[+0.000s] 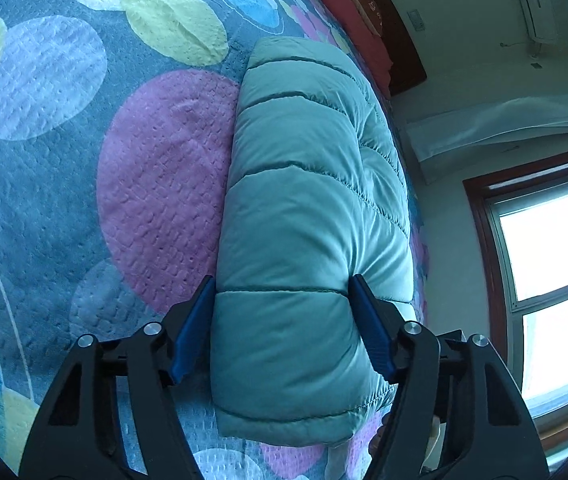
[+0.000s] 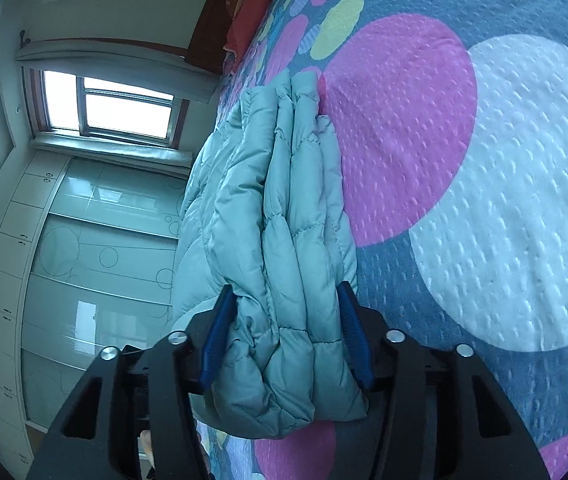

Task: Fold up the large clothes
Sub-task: 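Press the rolled jacket bundle down with both grippers and open them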

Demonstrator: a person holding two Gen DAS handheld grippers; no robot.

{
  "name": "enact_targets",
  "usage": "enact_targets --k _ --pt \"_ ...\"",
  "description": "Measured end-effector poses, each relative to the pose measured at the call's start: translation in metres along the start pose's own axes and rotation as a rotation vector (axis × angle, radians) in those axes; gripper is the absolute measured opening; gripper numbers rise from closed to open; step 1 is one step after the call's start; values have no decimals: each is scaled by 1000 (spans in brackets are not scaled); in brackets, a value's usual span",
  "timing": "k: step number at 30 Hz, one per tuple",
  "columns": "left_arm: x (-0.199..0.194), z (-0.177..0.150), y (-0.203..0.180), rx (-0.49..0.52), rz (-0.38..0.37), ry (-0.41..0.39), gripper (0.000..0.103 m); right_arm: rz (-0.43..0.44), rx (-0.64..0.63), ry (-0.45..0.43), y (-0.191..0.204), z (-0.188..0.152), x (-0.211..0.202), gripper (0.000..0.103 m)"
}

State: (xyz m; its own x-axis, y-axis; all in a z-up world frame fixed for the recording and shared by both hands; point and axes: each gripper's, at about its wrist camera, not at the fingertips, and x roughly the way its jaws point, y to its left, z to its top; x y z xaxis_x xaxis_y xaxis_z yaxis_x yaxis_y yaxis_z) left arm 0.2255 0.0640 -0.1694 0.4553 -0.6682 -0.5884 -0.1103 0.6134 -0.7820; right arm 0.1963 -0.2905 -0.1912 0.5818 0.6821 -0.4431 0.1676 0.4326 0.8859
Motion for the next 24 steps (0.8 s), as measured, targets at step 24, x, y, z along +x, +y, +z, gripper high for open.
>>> enact_targets --k 24 --pt "6 -3 0 7 37 -12 69 45 47 -20 -23 -3 -11 39"
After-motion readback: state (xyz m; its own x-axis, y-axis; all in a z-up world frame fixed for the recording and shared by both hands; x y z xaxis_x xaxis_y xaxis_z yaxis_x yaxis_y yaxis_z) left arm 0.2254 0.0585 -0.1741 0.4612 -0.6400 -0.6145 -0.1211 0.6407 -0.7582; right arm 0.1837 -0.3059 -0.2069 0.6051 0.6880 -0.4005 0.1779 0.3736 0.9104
